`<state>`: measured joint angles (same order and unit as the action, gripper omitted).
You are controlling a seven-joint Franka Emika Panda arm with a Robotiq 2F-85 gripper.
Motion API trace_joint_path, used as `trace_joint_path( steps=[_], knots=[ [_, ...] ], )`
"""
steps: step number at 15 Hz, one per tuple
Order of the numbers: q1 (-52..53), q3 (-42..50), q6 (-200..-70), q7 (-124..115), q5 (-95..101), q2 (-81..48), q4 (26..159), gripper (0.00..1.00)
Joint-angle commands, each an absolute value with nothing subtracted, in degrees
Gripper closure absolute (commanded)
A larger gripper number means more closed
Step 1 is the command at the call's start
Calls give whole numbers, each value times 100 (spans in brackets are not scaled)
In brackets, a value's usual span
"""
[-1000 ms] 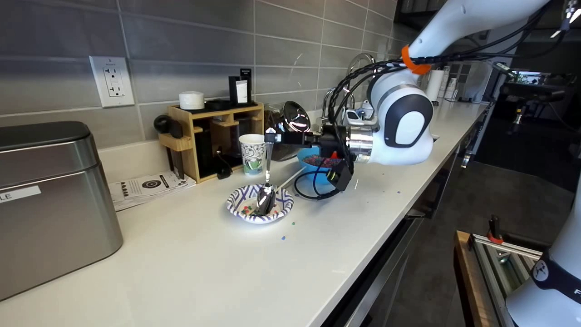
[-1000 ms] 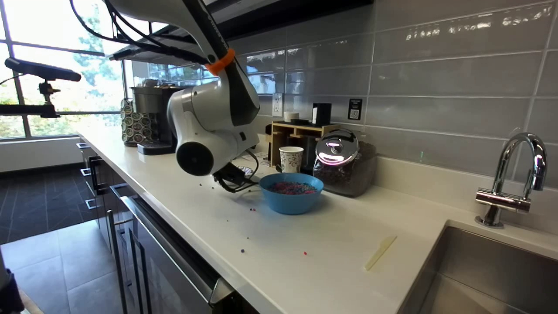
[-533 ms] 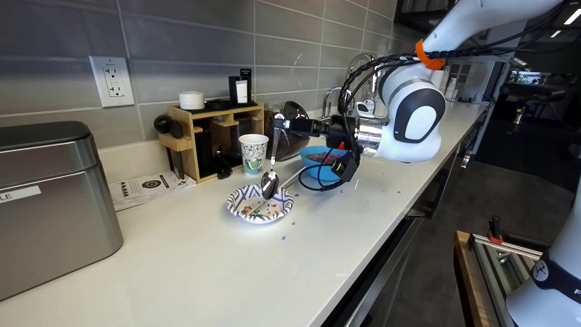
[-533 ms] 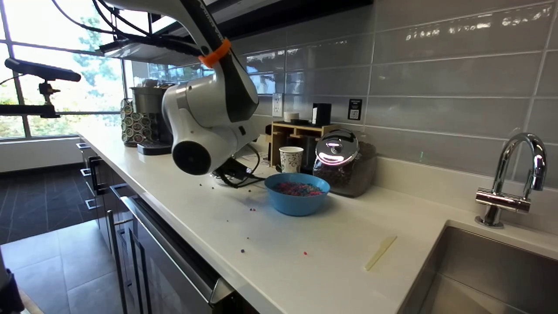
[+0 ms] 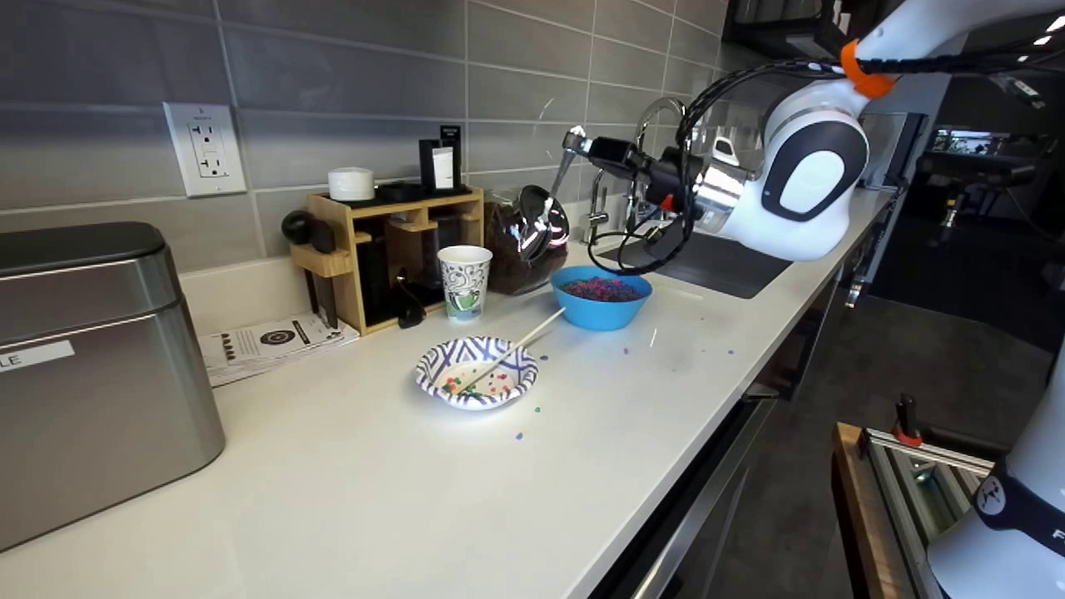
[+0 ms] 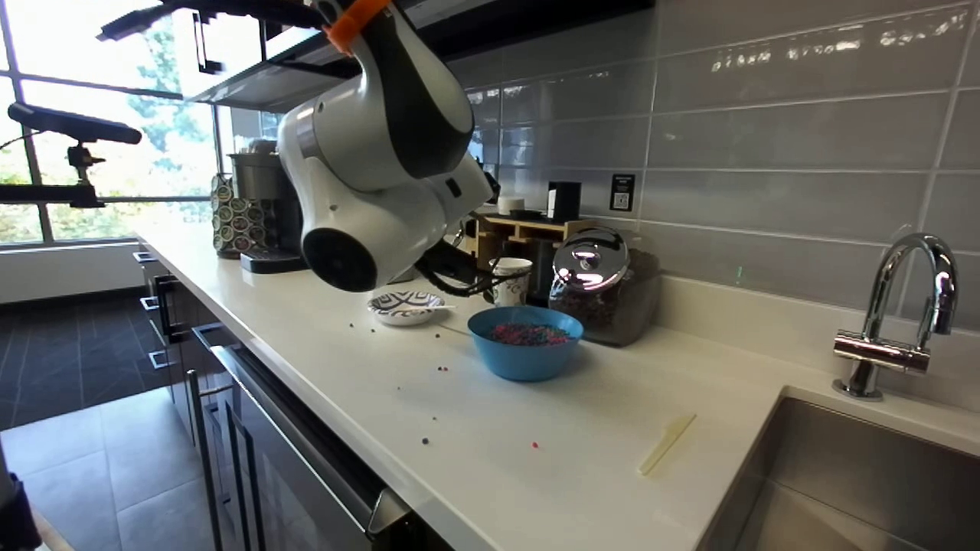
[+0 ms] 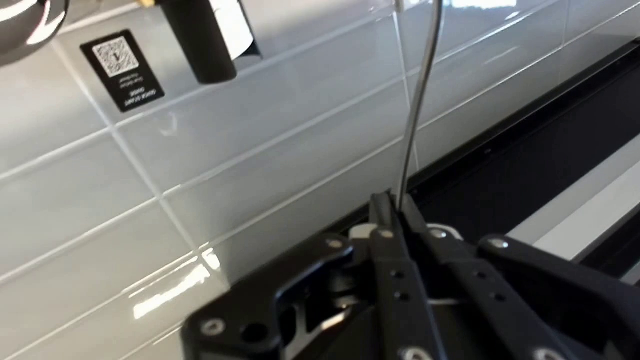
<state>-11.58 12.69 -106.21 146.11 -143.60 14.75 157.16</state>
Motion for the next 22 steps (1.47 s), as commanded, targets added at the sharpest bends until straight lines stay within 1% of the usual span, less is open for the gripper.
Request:
trace_joint_path(
  steps=[1,5,6,20,22],
  knots=[
    [-1084,1560,-10556,14599,-14379,1919,15987,100],
    [-875,1881,-10774,14131,-14380,1847,15729,100],
    [-1332,1457,-10564,14367,-14379,1701,15722,99],
    [-1279,1508,-10560,14152,-14379,1700,15718,99],
    [-1375,1503,-10791,14051,-14230,1730,15682,100]
  ],
)
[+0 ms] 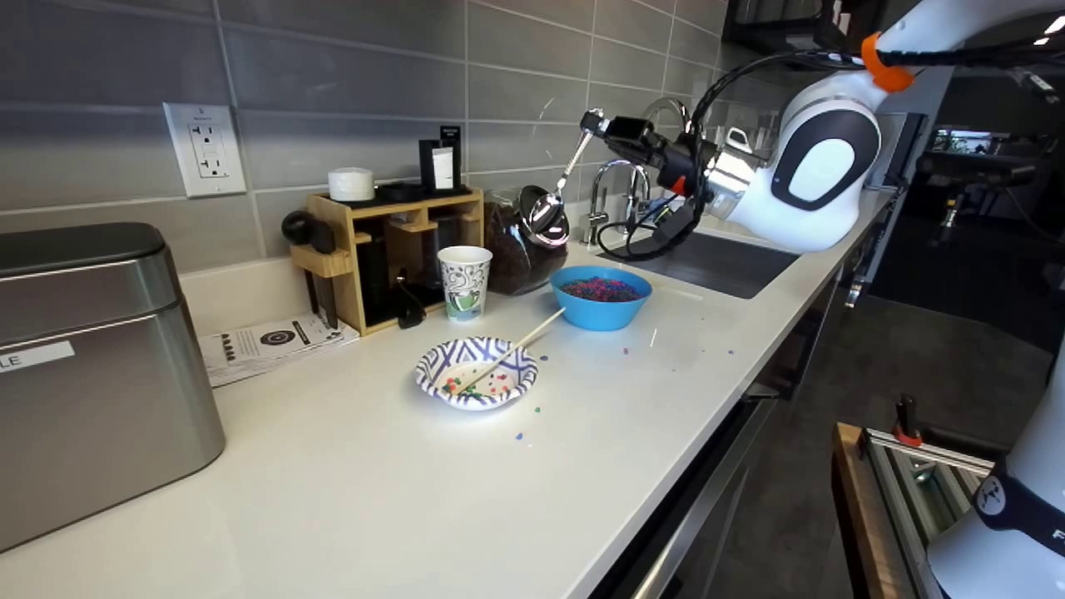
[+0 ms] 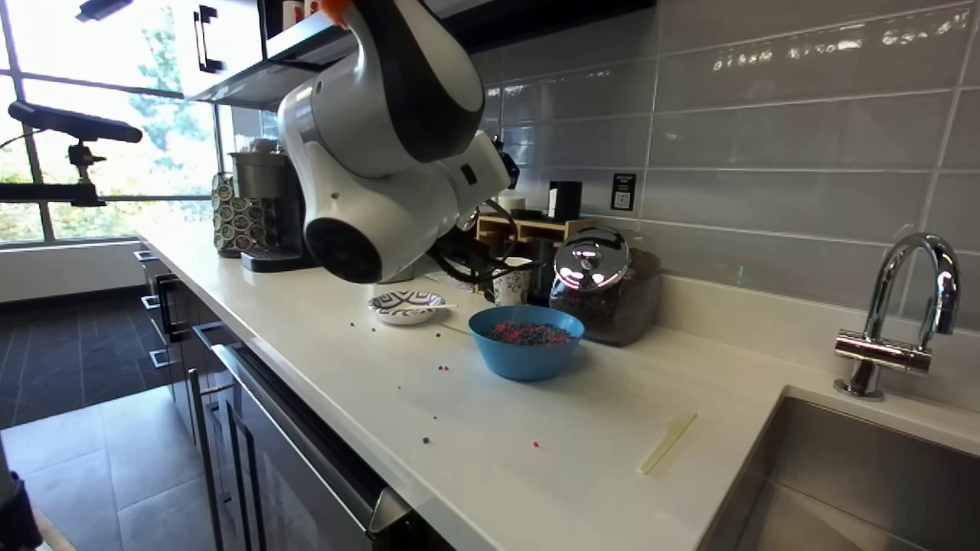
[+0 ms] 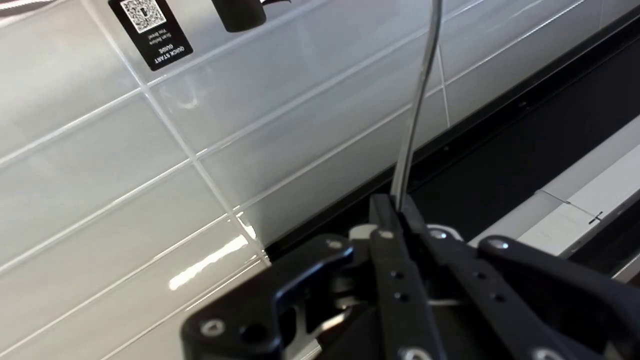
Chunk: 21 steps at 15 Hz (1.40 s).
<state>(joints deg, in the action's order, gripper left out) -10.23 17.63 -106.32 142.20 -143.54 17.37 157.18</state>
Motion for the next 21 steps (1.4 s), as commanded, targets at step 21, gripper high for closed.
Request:
trace_joint_path(
  steps=[21],
  knots=[
    [-2461,1101,-12993,14226,-14409,2191,15373,100]
  ],
)
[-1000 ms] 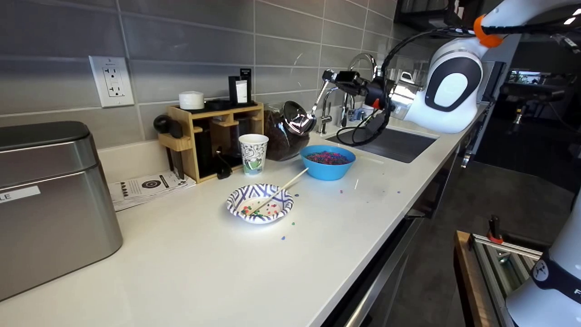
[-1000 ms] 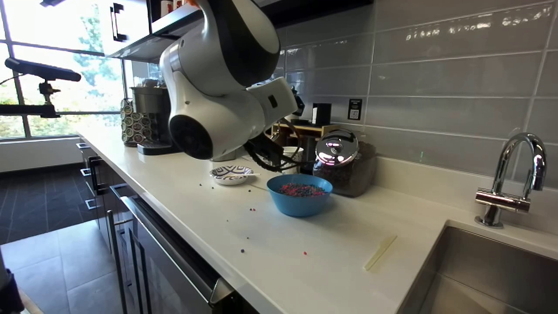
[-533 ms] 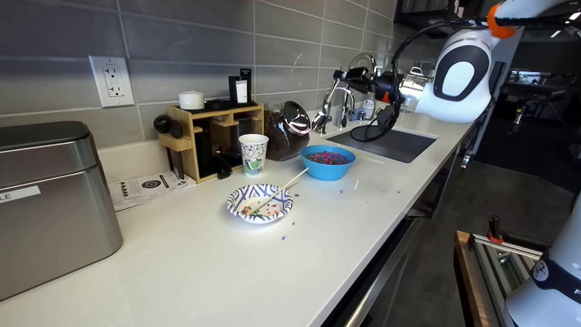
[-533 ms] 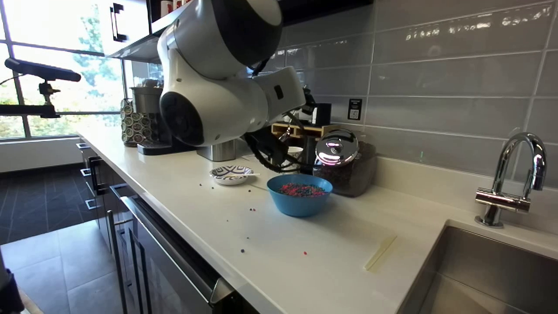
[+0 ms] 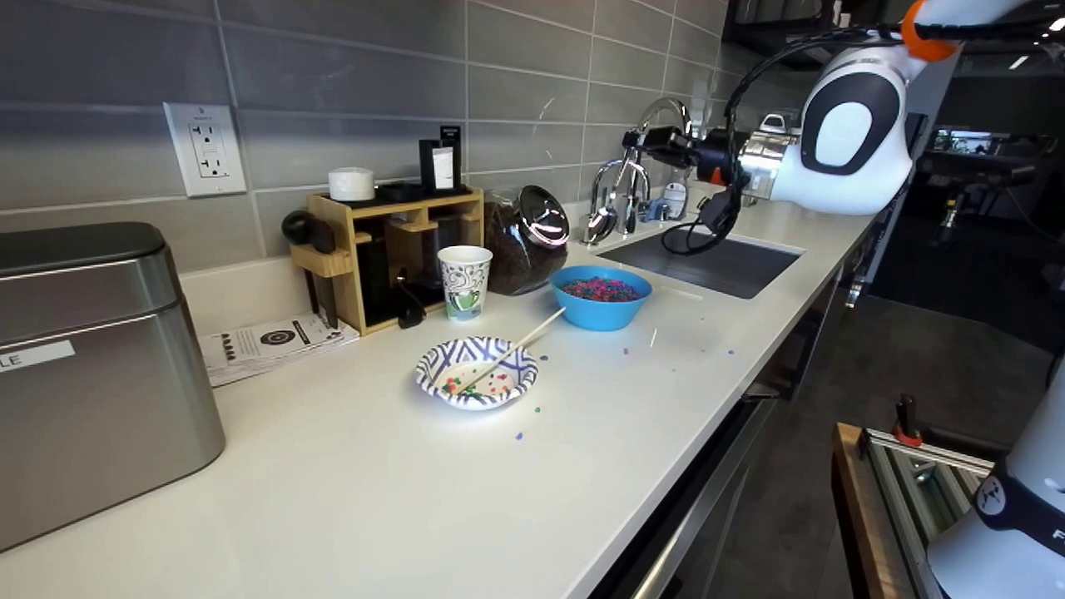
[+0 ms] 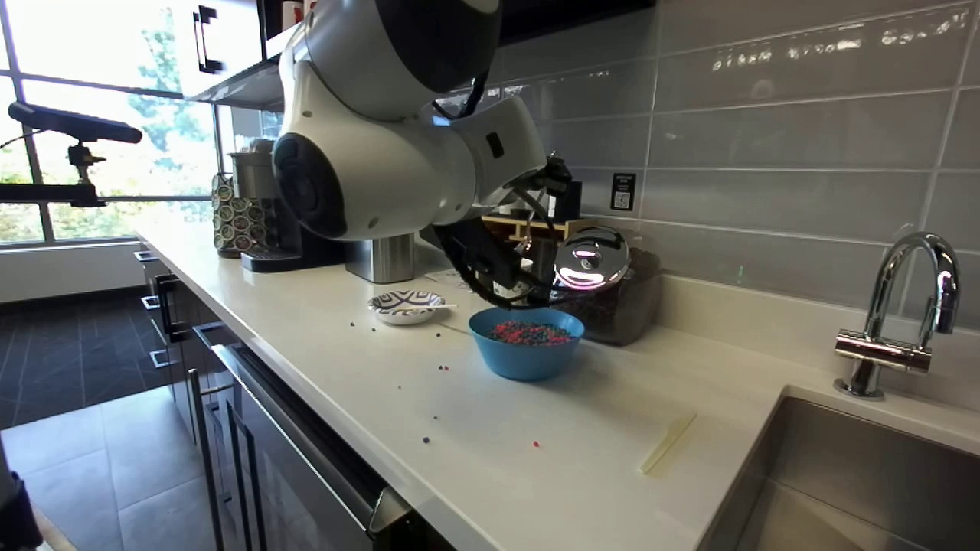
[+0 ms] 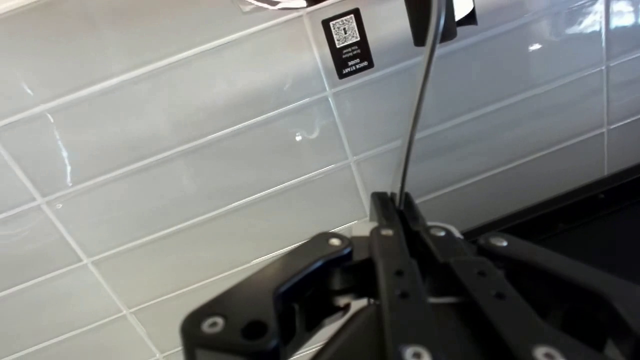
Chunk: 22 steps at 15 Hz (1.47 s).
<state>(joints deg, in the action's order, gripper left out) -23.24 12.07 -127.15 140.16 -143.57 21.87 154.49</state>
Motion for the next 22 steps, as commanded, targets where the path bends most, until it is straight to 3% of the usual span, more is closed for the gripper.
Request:
trace_joint_path(
  steps=[1,22],
  knots=[
    [-2494,1108,-13008,14314,-14408,2170,15363,100],
    [-2532,965,-13528,15209,-14406,1903,15188,100]
  ],
)
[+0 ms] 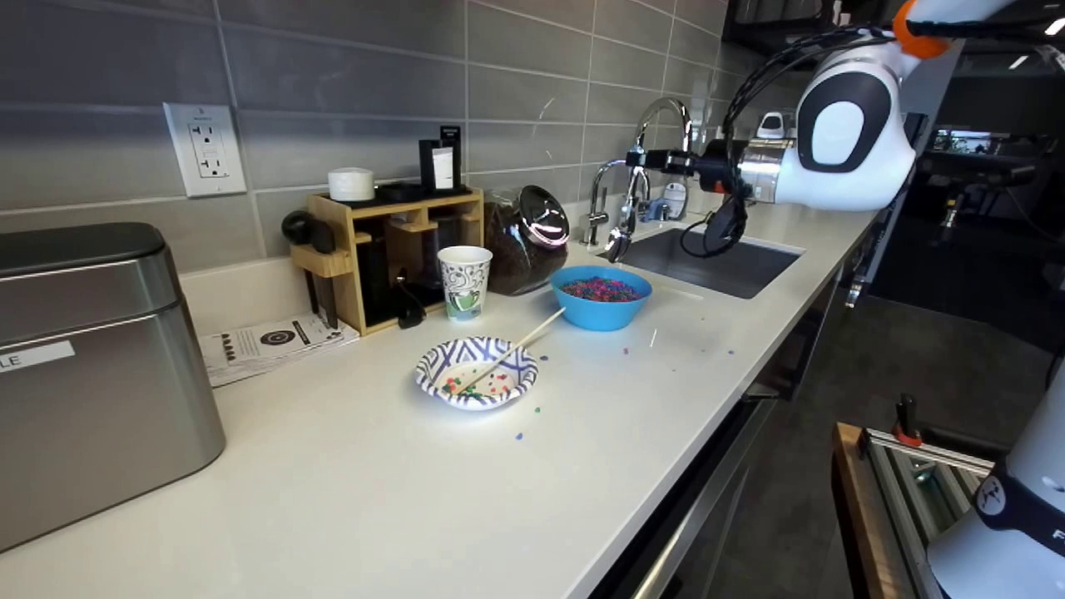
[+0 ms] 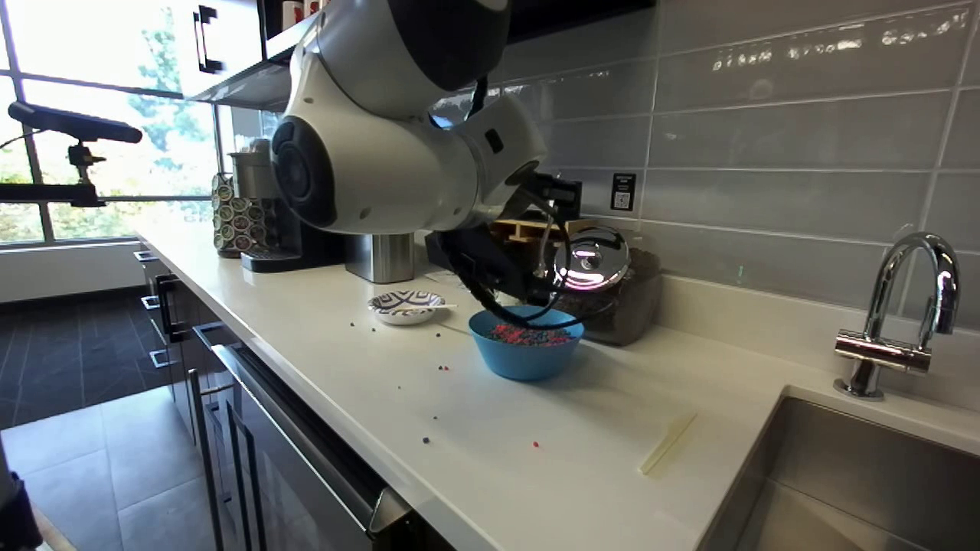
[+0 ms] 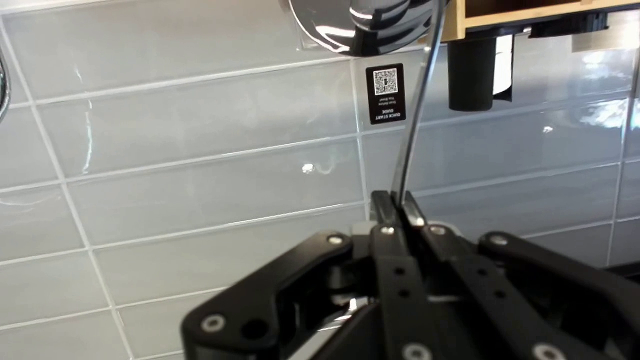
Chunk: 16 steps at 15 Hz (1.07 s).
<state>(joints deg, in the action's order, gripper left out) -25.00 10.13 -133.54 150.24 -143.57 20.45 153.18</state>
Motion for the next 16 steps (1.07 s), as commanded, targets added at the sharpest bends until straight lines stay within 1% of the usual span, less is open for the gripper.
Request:
trace_joint_path(
  steps=[1,9,16],
  knots=[
    [-2527,975,-13517,15226,-14406,1866,15173,100],
    [-2703,1401,-12794,15691,-14401,1412,15045,100],
    [-2635,1661,-12146,15701,-14405,898,15022,100]
  ],
)
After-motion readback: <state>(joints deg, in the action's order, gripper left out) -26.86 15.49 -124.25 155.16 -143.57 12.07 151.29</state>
